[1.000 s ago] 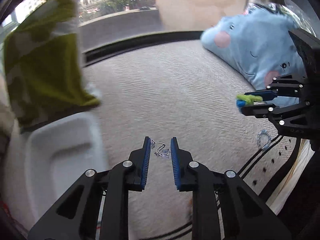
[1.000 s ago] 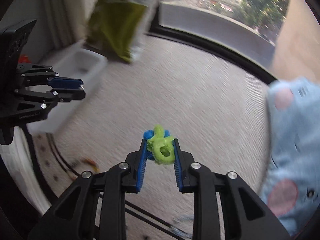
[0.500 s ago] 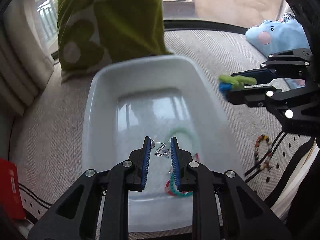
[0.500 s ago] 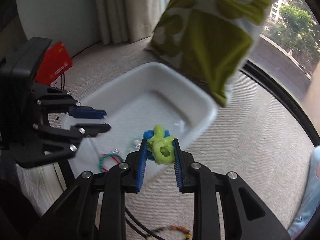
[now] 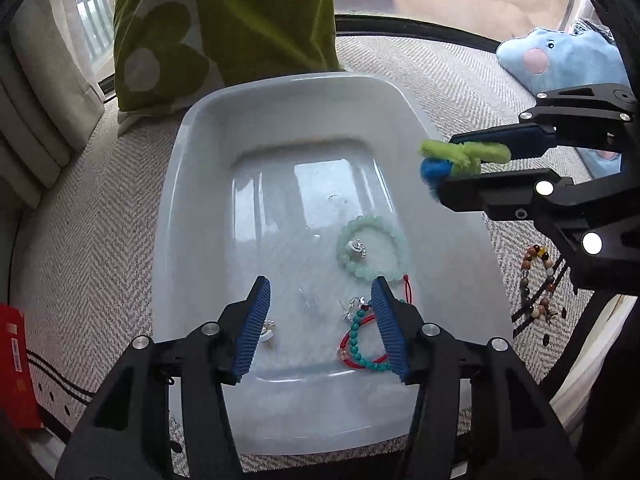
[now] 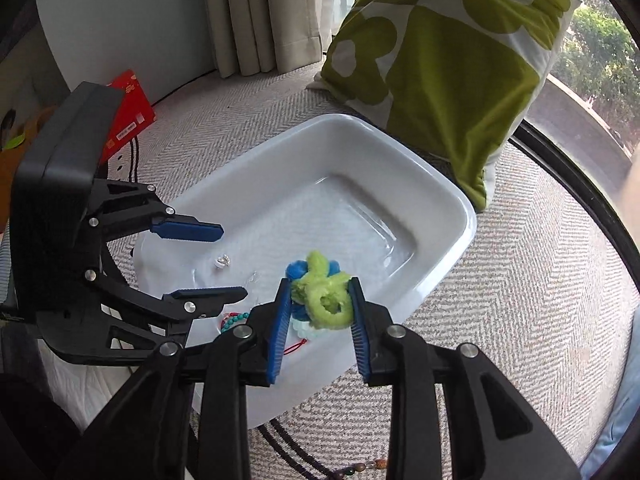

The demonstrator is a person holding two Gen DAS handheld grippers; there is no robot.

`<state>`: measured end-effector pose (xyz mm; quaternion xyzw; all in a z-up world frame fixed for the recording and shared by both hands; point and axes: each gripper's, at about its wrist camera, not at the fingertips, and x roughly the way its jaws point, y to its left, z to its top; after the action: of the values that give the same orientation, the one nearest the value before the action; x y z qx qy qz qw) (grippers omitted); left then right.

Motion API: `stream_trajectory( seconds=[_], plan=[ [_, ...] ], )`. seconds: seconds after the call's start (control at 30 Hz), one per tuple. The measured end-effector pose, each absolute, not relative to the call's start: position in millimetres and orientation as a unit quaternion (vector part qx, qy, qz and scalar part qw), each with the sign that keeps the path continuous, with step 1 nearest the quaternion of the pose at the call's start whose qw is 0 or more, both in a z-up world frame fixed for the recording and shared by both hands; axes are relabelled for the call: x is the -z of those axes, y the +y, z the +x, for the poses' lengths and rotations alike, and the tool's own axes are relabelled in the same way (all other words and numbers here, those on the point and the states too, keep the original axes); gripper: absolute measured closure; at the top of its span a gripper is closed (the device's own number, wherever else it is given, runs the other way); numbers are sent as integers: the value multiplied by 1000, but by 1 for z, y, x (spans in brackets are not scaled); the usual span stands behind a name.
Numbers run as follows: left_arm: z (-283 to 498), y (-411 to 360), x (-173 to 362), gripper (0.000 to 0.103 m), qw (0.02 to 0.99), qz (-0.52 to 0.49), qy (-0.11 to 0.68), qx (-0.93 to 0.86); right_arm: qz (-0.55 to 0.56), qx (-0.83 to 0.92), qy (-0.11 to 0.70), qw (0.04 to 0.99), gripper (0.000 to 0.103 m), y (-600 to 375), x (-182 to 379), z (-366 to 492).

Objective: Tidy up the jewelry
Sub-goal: 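Carry the ring and hair tie to the white tray and release both, then grasp the multicolour bead bracelet with the left gripper while the right gripper grasps the clear crystal bracelet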

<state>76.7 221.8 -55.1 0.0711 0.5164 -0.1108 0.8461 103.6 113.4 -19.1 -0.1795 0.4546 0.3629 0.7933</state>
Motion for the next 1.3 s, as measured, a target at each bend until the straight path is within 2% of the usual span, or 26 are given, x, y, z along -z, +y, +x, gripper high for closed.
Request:
stream_trajectory(
  seconds=[0.13,0.2,0.23,0.43,0.6,0.83,1.1,1.2,1.3],
  plan=[
    [76,221,53,41,846,75,518,105,-176,-371,451,792,67,111,13,98],
    [75,219,49,37,846,77,517,104,-167,-374,449,794,56,107,7,95],
    [74,217,48,37,847,77,516,103,-163,-375,449,795,55,105,5,95],
    [70,206,31,37,852,83,505,108,-134,-371,439,807,54,72,-19,89],
    [60,178,11,37,865,88,472,145,-134,-347,427,824,54,2,-42,83],
    [55,112,7,36,859,106,449,223,-143,-269,439,845,54,-124,-42,78],
    [55,41,41,36,825,160,463,281,-172,-202,488,831,54,-226,3,62],
    [57,25,61,28,807,181,481,292,-167,-195,509,822,54,-244,26,60],
    [60,14,79,27,797,198,490,293,-142,-188,533,813,54,-259,46,63]
  ],
)
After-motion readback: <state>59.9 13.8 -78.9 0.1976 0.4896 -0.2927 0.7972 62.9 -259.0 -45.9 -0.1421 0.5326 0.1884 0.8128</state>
